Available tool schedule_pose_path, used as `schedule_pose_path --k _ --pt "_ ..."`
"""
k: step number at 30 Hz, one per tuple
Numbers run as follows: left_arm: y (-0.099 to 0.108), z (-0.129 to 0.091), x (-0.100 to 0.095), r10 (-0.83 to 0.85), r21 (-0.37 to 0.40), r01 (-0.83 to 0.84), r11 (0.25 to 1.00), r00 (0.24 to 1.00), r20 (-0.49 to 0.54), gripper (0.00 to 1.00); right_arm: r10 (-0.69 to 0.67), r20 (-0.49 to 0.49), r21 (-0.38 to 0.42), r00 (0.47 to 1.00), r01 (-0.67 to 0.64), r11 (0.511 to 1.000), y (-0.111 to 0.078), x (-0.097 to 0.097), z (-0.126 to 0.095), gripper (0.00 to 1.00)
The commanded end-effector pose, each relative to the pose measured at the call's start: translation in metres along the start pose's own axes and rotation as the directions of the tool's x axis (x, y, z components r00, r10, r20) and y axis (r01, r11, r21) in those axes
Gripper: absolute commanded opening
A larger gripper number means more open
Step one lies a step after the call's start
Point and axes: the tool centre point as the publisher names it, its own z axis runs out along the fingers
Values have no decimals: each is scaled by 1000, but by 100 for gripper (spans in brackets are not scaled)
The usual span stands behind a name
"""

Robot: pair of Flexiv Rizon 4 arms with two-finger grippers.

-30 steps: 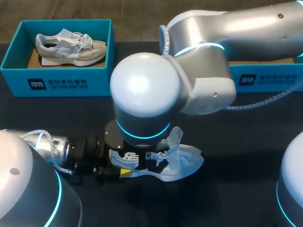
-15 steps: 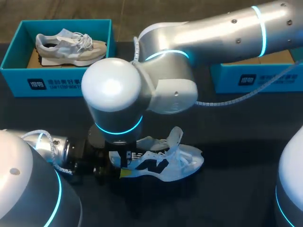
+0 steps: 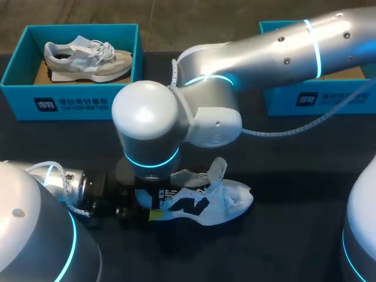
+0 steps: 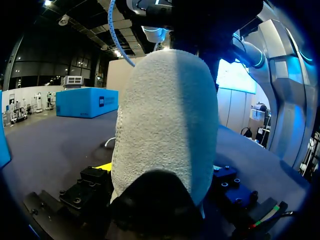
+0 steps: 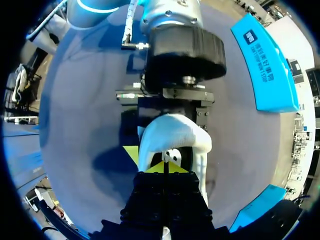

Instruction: Take the shoe out of the shoebox, open the shoe tongue, remove and reinsert the insole, then place the shoe into the shoebox

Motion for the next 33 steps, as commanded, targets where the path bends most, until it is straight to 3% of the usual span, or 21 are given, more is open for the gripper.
schedule_pose_path --k 1,13,24,33 --pt "6 0 0 -1 -2 1 1000 1000 2 0 3 -1 -14 1000 -3 1000 -9 -4 5 0" --pt "6 0 0 -1 -2 1 1000 1000 2 0 48 6 -4 999 -48 999 -33 -21 21 0" --pt "6 0 0 -1 -2 1 1000 1000 2 0 103 4 35 995 -103 994 -58 -18 26 0" --pt "6 0 0 -1 -2 1 1000 1000 2 0 131 45 23 990 -132 991 -74 -18 15 0"
